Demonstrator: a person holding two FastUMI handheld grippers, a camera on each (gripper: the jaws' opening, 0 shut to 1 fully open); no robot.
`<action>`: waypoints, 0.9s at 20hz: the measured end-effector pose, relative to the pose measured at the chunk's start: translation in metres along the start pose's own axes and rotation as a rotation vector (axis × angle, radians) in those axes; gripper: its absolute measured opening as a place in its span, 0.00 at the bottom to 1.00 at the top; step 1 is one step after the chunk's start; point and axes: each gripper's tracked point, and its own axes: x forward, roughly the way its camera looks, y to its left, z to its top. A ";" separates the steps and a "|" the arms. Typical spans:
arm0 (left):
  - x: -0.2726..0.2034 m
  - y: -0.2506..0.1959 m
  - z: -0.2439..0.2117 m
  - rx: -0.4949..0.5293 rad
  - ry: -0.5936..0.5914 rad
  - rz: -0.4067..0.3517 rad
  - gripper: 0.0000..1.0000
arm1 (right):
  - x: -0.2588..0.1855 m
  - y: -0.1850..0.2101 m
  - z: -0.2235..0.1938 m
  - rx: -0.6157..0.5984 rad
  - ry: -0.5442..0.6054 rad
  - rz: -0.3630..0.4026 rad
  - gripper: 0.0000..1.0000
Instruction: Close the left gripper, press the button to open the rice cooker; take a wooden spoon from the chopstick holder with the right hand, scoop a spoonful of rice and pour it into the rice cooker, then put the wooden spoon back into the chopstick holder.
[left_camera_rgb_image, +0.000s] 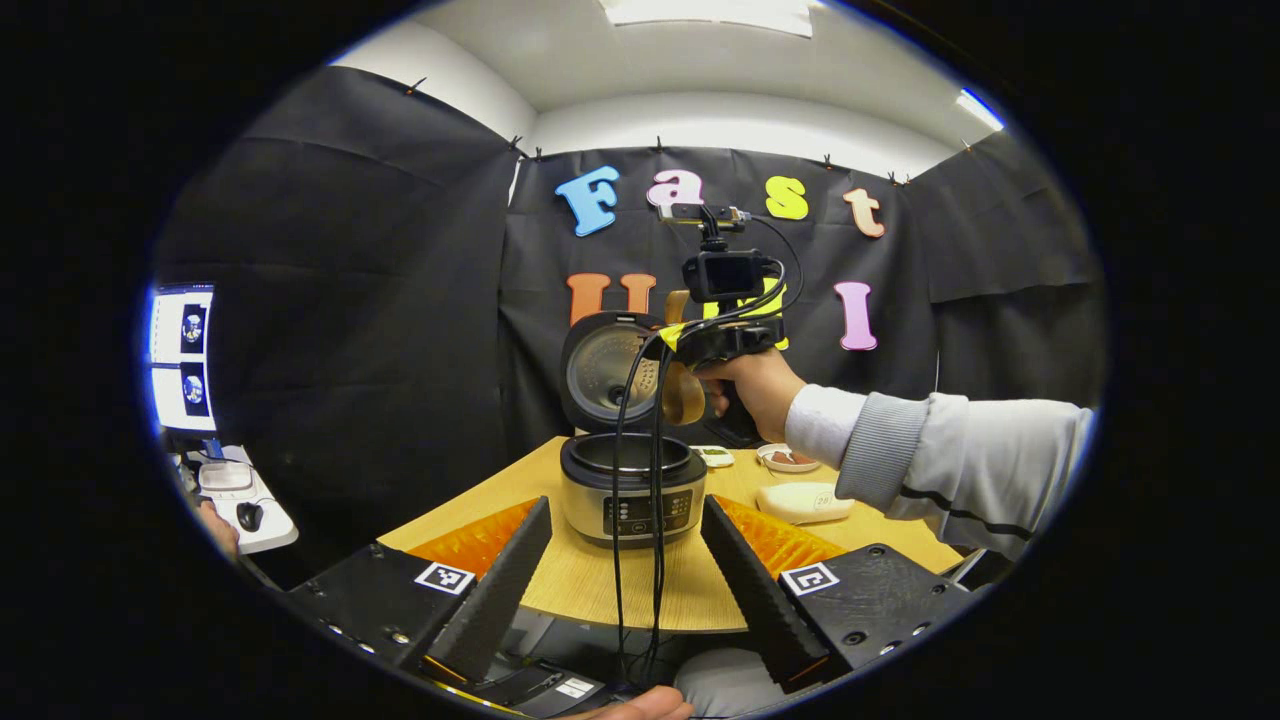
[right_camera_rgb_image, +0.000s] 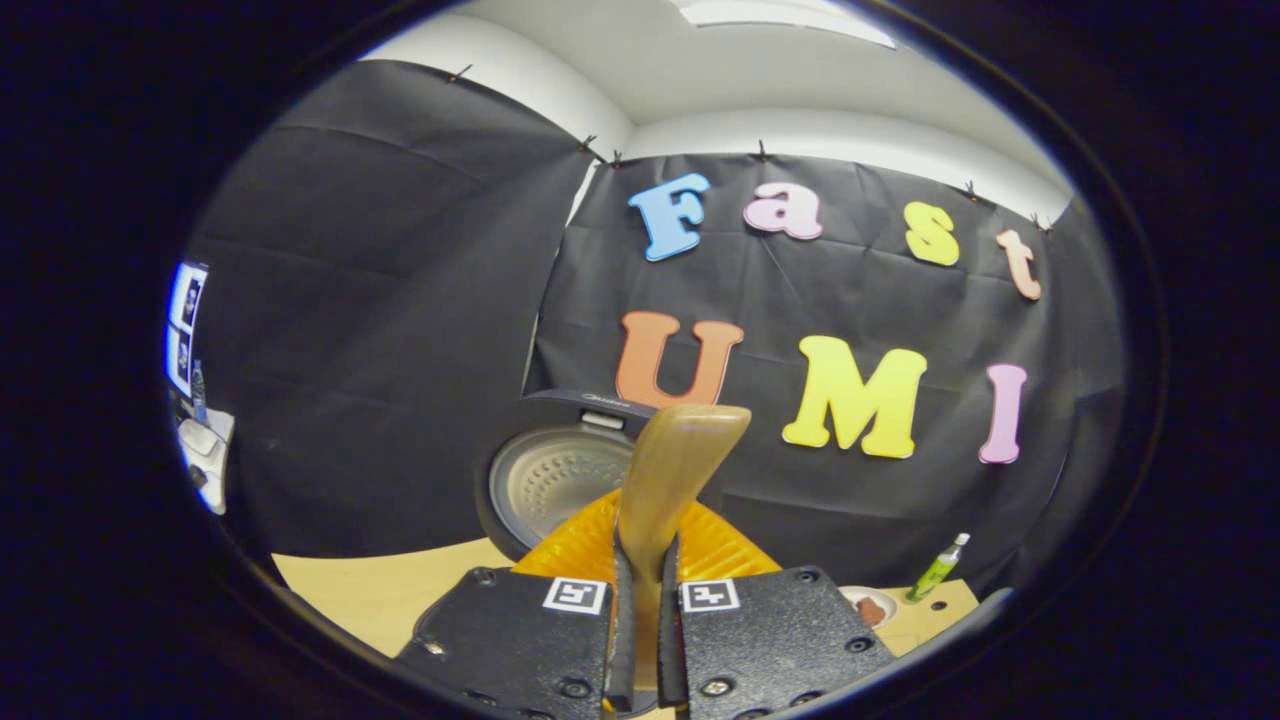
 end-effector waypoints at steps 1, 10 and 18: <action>0.002 -0.001 -0.001 0.007 0.003 0.000 0.96 | 0.000 -0.011 0.000 0.013 0.010 -0.014 0.14; 0.015 -0.047 0.003 0.028 0.024 -0.054 0.96 | -0.026 -0.136 0.033 0.057 -0.007 -0.134 0.16; 0.013 -0.079 0.037 0.021 -0.073 -0.088 0.96 | -0.063 -0.250 0.017 0.060 0.026 -0.216 0.16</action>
